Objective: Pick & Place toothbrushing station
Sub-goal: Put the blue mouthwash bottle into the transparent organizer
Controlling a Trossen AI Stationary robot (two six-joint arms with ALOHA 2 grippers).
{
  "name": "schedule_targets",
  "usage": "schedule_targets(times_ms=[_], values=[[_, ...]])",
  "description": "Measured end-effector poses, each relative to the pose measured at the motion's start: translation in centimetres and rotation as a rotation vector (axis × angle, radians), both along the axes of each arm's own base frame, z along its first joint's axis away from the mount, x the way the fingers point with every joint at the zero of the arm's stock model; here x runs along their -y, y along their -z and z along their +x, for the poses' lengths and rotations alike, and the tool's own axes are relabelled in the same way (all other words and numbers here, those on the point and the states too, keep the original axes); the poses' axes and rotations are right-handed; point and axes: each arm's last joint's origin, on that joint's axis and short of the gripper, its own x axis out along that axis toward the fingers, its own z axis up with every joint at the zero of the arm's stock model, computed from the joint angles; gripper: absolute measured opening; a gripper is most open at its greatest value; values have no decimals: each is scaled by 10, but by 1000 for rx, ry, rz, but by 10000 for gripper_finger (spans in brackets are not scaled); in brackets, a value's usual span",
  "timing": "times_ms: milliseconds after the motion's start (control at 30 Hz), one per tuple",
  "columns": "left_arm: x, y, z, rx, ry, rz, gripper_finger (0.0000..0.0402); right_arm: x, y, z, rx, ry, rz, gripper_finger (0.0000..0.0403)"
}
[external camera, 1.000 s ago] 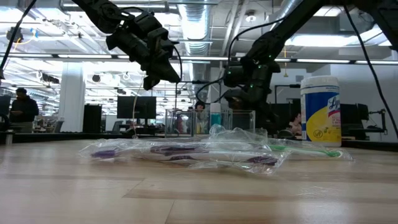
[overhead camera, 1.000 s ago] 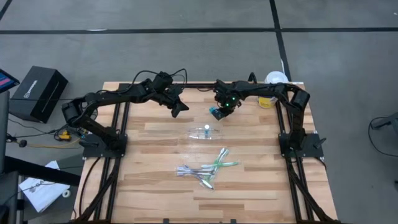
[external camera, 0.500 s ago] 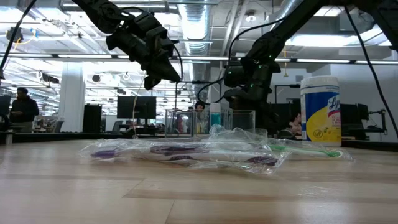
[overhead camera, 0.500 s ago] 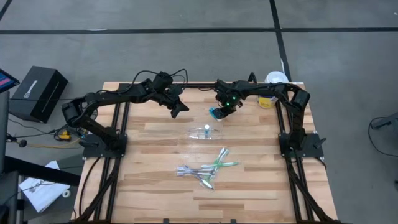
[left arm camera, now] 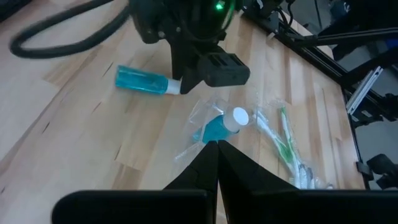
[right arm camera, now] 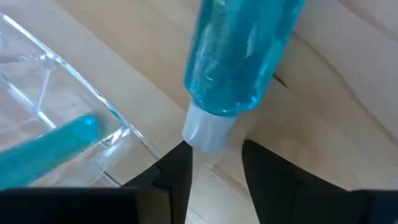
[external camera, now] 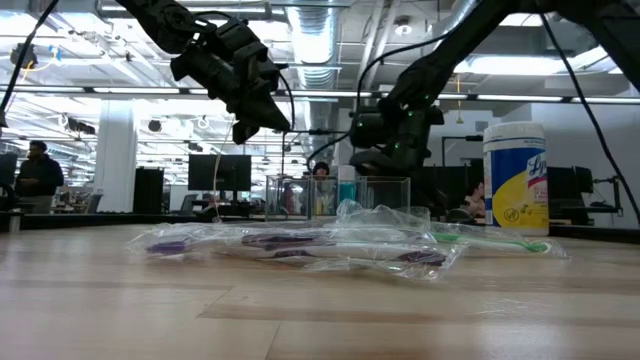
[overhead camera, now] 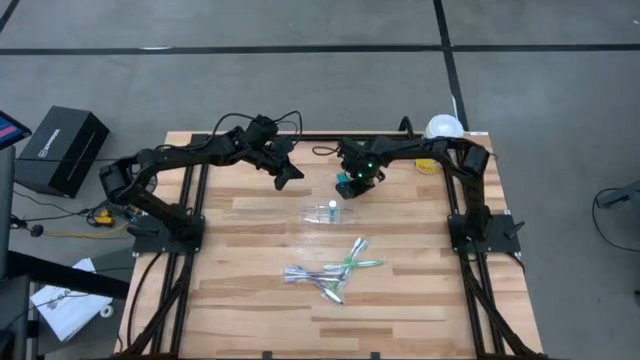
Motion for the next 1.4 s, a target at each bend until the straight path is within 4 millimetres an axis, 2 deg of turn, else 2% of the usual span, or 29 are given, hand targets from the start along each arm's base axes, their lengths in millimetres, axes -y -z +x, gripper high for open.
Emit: schedule_targets(times_ms=[100, 200, 467, 567, 800, 1000, 1400], values=[[0, 0, 0, -1, 1, 0, 0, 1, 7, 1, -26, 3, 17, 134], [0, 0, 0, 3, 10, -7, 0, 2, 6, 3, -29, 28, 22, 139], [2, -1, 0, 22, 46, -29, 0, 9, -17, -1, 24, 120, -49, 150], [2, -1, 0, 27, 55, -36, 0, 12, -19, -1, 39, 156, -26, 154], [3, -1, 0, 41, 84, -58, 0, 5, -21, 8, 100, 187, 19, 157], [3, -1, 0, 45, 93, -65, 0, 9, -33, 14, 124, 192, 17, 156], [0, -1, -2, 49, 94, -42, 0, 21, -37, 5, 27, 215, -89, 156]])
